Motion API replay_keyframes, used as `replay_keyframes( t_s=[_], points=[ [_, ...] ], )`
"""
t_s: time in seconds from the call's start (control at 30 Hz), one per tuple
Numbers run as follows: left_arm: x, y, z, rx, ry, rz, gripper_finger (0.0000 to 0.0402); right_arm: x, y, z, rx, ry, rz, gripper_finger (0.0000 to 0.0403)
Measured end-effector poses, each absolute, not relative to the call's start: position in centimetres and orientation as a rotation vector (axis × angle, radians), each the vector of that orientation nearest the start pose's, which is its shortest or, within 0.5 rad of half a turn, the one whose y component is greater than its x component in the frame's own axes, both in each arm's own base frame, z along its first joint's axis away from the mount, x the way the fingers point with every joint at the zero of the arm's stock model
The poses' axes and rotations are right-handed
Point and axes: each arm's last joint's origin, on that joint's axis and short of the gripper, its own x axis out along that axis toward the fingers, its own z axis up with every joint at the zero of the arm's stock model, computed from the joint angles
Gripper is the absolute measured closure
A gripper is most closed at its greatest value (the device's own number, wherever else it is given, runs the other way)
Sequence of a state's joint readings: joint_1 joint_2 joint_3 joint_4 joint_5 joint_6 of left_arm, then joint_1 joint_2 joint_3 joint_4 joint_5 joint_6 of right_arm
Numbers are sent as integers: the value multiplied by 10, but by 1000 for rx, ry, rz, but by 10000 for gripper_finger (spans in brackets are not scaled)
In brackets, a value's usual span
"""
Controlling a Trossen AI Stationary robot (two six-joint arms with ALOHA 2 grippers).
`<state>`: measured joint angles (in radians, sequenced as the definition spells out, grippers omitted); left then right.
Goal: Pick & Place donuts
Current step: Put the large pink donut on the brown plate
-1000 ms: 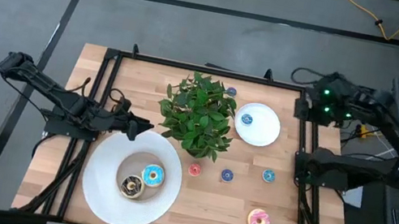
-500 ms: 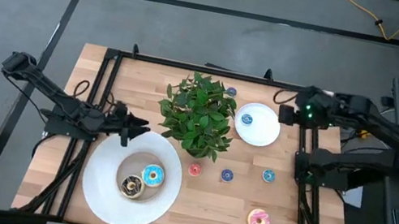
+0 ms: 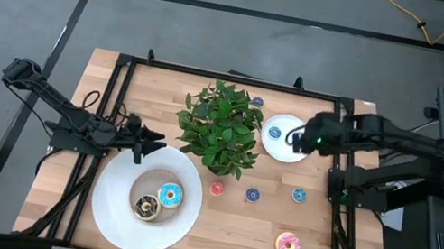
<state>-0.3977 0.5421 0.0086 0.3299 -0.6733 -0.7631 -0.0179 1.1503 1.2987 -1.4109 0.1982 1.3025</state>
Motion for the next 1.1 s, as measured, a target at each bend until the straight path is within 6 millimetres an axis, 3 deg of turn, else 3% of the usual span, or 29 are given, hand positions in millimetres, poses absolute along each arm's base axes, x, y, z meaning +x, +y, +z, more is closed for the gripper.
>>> replay_keyframes(
  t_s=[0.23, 0.5, 0.73, 0.93, 1.1],
  points=[
    [121, -31, 148, -652, 63, 324, 198, 190, 26, 337, 845, 1087, -828, 185],
    [121, -31, 148, -652, 63, 324, 198, 192, 78, 324, 597, 1235, -617, 185],
    [121, -31, 148, -652, 63, 324, 198, 195, 114, 307, 446, 1318, -533, 185],
    [121, -31, 148, -653, 63, 324, 198, 200, 143, 279, 344, 1387, -470, 185],
    [121, -31, 148, -653, 63, 324, 198, 192, 165, 239, 429, 1426, -361, 185]
  ],
)
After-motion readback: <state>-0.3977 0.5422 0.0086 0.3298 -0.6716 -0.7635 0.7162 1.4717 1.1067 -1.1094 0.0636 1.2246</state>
